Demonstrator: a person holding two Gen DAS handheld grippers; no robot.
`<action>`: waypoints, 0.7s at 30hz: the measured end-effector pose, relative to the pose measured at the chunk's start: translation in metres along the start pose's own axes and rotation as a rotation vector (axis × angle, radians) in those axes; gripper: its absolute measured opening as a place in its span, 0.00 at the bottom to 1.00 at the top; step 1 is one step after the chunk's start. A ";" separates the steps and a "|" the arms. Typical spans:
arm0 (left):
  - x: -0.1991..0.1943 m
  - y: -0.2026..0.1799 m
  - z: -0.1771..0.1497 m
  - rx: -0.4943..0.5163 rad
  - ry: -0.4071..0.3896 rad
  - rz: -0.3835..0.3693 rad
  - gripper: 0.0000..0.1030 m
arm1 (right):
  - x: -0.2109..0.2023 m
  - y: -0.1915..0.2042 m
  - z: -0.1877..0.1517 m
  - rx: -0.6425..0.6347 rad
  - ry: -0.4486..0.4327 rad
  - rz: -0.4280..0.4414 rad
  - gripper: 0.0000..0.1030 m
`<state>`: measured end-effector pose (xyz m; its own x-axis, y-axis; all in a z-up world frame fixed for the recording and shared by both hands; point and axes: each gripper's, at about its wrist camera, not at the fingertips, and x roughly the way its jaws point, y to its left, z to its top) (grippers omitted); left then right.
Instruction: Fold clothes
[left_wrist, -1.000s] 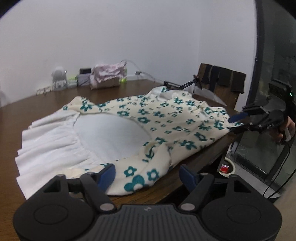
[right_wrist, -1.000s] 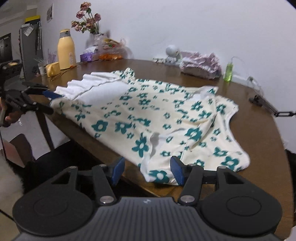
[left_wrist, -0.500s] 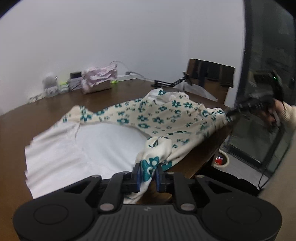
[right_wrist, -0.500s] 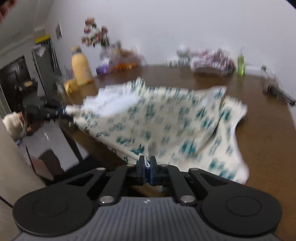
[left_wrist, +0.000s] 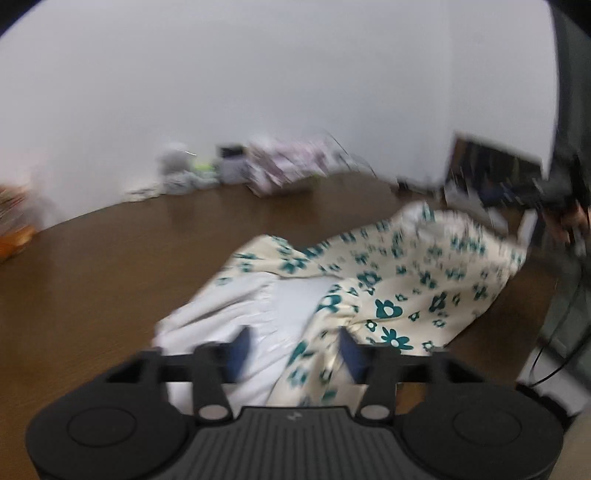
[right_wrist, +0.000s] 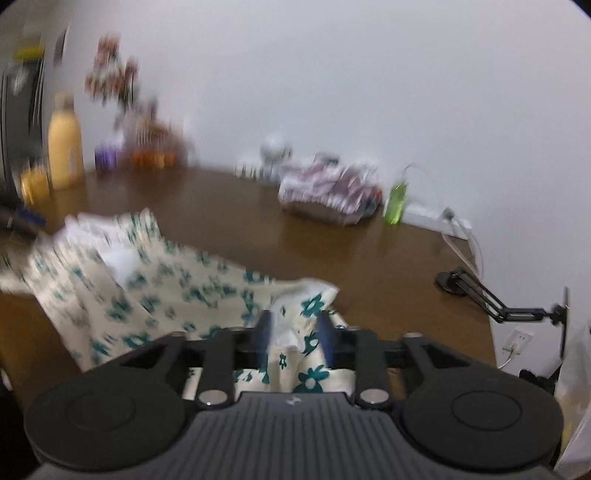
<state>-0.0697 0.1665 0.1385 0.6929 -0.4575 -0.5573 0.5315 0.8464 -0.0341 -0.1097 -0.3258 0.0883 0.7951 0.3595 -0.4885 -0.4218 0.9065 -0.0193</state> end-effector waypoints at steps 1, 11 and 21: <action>-0.012 0.003 -0.007 -0.038 -0.011 -0.001 0.70 | -0.011 -0.001 -0.004 0.018 0.010 0.038 0.35; 0.013 -0.039 -0.046 0.108 0.040 -0.052 0.21 | 0.001 0.024 -0.072 0.056 0.144 0.117 0.31; 0.005 -0.009 -0.037 0.261 0.016 -0.047 0.03 | 0.013 0.002 -0.070 0.156 0.168 0.138 0.11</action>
<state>-0.0889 0.1666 0.1058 0.6579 -0.4882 -0.5734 0.6719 0.7244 0.1542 -0.1309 -0.3353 0.0207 0.6459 0.4520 -0.6152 -0.4385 0.8793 0.1856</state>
